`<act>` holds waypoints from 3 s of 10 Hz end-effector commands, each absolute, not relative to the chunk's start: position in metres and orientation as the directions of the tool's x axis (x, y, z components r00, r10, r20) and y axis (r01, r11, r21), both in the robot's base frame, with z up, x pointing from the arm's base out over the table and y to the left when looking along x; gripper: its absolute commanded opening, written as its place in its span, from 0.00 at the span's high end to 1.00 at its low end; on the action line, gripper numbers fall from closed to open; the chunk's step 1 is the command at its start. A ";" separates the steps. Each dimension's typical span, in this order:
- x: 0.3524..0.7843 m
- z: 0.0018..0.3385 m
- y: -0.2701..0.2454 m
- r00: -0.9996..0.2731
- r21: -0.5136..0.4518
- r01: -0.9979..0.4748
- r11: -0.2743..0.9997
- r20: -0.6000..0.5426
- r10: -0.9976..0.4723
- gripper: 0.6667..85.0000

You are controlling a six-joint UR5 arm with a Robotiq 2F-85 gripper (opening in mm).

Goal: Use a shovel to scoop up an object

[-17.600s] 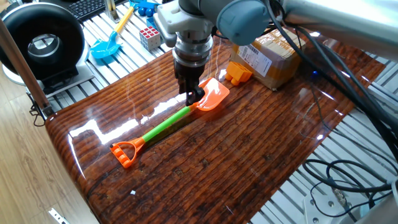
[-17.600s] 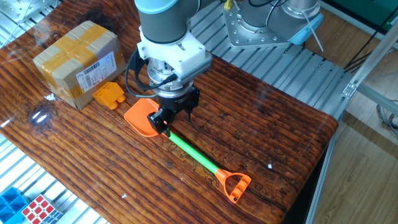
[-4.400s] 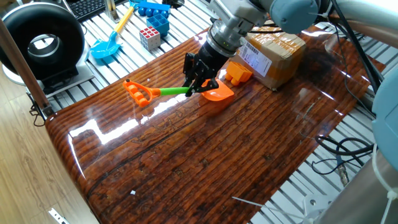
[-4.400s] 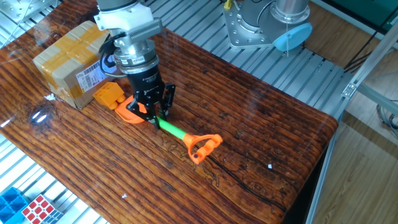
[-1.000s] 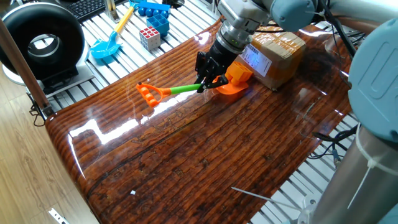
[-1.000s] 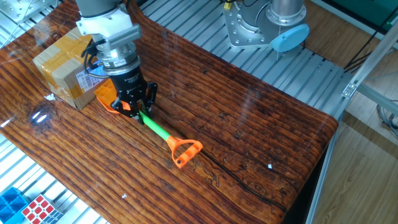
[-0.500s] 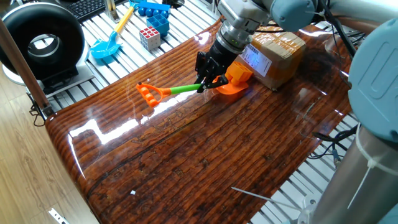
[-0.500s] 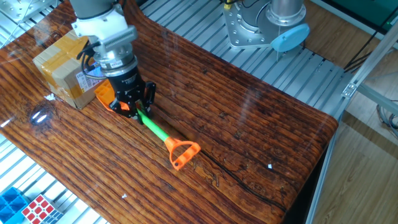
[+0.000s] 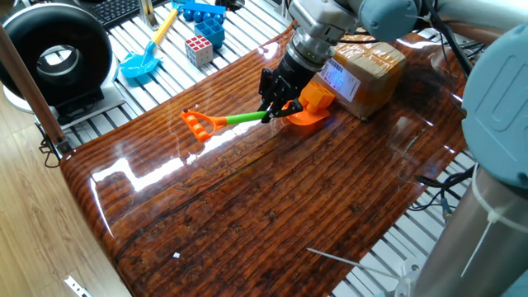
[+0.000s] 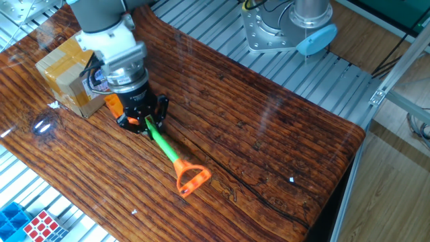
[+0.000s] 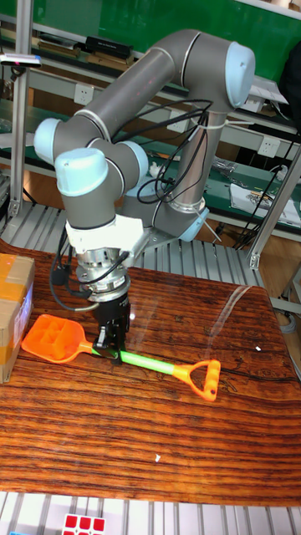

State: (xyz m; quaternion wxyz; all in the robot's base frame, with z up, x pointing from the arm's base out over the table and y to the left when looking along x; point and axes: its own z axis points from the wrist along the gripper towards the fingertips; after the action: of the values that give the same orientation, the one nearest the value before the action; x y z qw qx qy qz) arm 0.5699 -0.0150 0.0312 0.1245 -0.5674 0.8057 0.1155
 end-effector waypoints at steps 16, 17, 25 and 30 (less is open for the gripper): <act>0.587 0.031 -0.079 -0.932 0.020 -0.354 0.935 -0.087 -0.352 1.00; 0.594 0.028 -0.080 -0.952 0.026 -0.291 0.957 -0.104 -0.286 1.00; 0.587 0.021 -0.104 -0.995 0.030 0.018 0.999 -0.096 0.021 1.00; 0.581 0.015 -0.121 -0.991 0.038 0.064 0.997 -0.116 0.068 1.00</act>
State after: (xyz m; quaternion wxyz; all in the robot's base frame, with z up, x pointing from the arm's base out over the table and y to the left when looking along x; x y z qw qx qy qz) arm 0.5838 -0.1156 0.0164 0.0562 0.0098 0.9983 0.0117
